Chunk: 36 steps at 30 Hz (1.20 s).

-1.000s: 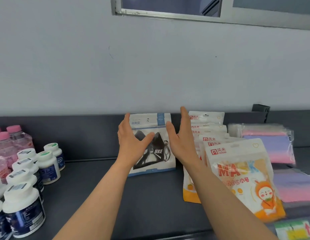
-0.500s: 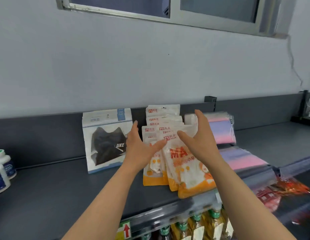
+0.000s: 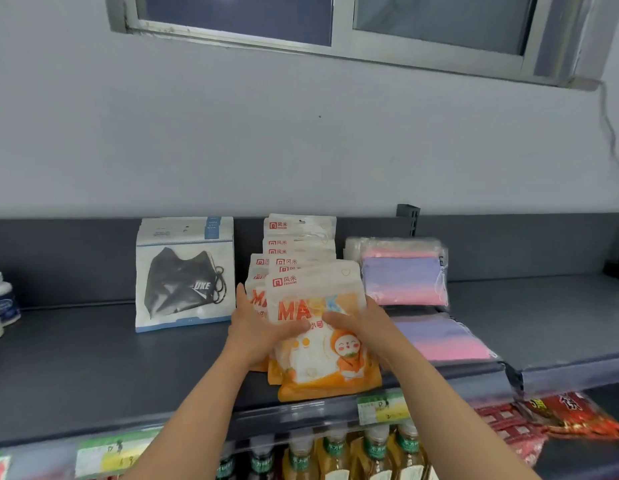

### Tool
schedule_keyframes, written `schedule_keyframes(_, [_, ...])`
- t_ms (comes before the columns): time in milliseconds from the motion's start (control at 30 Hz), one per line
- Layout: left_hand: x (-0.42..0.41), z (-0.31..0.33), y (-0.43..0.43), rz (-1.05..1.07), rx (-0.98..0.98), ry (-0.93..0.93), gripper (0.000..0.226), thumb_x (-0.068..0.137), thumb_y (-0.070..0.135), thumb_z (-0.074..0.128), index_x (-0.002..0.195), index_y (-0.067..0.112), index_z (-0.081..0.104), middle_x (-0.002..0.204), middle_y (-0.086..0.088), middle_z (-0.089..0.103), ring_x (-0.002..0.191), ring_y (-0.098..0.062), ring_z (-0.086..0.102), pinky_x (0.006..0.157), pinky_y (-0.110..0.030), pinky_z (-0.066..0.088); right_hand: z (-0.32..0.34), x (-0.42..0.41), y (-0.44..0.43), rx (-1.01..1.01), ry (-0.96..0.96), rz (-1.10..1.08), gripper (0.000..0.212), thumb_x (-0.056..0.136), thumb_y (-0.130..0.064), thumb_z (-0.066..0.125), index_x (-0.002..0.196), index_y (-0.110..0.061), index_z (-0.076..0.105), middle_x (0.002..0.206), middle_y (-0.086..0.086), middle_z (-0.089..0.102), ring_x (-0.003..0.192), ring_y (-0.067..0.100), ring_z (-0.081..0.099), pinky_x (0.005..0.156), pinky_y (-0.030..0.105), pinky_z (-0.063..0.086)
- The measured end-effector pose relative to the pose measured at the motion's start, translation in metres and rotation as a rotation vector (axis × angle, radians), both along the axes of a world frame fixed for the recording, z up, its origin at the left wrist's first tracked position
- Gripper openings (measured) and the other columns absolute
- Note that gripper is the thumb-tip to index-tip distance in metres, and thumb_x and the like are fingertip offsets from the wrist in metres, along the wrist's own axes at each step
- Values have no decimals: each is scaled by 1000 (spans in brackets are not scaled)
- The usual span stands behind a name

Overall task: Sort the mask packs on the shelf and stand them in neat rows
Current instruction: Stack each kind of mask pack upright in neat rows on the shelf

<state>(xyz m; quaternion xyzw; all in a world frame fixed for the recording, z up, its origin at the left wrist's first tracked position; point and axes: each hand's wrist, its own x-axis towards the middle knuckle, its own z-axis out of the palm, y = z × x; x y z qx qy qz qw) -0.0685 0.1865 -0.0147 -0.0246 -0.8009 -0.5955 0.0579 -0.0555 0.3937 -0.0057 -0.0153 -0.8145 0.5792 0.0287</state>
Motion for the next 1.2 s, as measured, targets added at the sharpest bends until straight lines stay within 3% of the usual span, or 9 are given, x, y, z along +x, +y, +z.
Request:
schedule_keyframes(67, [5, 3, 6, -7, 76, -39, 149, 49, 38, 96, 153, 29, -12, 147, 2, 44, 129, -19, 50, 106, -44, 43, -4, -9, 2, -70, -32, 57, 65, 59, -50, 84, 117, -30, 62, 104, -6, 74, 92, 15, 73, 85, 41, 59])
schedule_keyframes(133, [5, 0, 11, 9, 119, -51, 136, 65, 21, 89, 154, 23, -14, 150, -2, 40, 127, -21, 52, 102, -42, 44, -6, -17, 3, -137, -59, 97, 60, 63, -45, 84, 116, -28, 64, 103, -3, 75, 92, 19, 73, 85, 44, 59])
schedule_keyframes(400, [-17, -9, 14, 43, 100, -10, 110, 67, 32, 88, 153, 28, 18, 134, 3, 57, 115, -17, 61, 96, -46, 53, -9, -55, 1, -162, -18, 142, 66, 59, -43, 86, 119, -28, 61, 106, -4, 74, 93, 17, 73, 84, 42, 59])
schedule_keyframes(567, [-47, -20, 9, 40, -16, 28, 115, 41, 71, 83, 140, 35, 37, 135, 1, 53, 111, -16, 63, 89, -45, 57, -8, -70, 4, -186, 23, 174, 52, 72, -31, 83, 119, -27, 62, 106, -3, 74, 94, 17, 73, 85, 42, 59])
schedule_keyframes(667, [-45, -6, 16, 1, -92, 44, 86, 63, 61, 78, 135, 32, 41, 139, 1, 42, 113, -10, 55, 98, -41, 52, -10, -79, 6, -199, 51, 184, 43, 77, -28, 80, 116, -28, 62, 104, -3, 74, 92, 16, 73, 84, 41, 60])
schedule_keyframes(767, [-56, -7, 20, -13, -116, 51, 69, 87, 39, 68, 144, 27, 31, 149, 0, 23, 116, -4, 35, 103, -34, 40, -12, -88, 6, -171, 55, 169, 61, 65, -45, 84, 119, -30, 61, 108, -4, 73, 96, 16, 72, 86, 44, 59])
schedule_keyframes(900, [-69, -13, 21, -63, -15, 35, 77, 87, 46, 65, 147, 32, 18, 141, 2, 47, 119, -12, 54, 98, -40, 51, -23, -109, 9, -93, 107, 108, 88, 47, -70, 84, 123, -38, 55, 123, -3, 63, 106, 17, 67, 87, 43, 58])
schedule_keyframes(1067, [-82, -15, 19, -89, -59, 36, 117, 58, 52, 87, 145, 32, 11, 132, 9, 50, 118, -15, 57, 97, -45, 52, -18, -106, 9, -162, 154, 213, 47, 77, -35, 80, 118, -31, 57, 112, -5, 71, 97, 12, 71, 79, 31, 60])
schedule_keyframes(1200, [-91, -15, 11, -47, -114, 97, 118, 46, 58, 89, 138, 34, 20, 131, 9, 50, 119, -15, 55, 97, -46, 52, -19, -115, 0, -148, 205, 191, 62, 75, -38, 81, 127, -31, 48, 121, -4, 65, 104, 13, 67, 84, 33, 59])
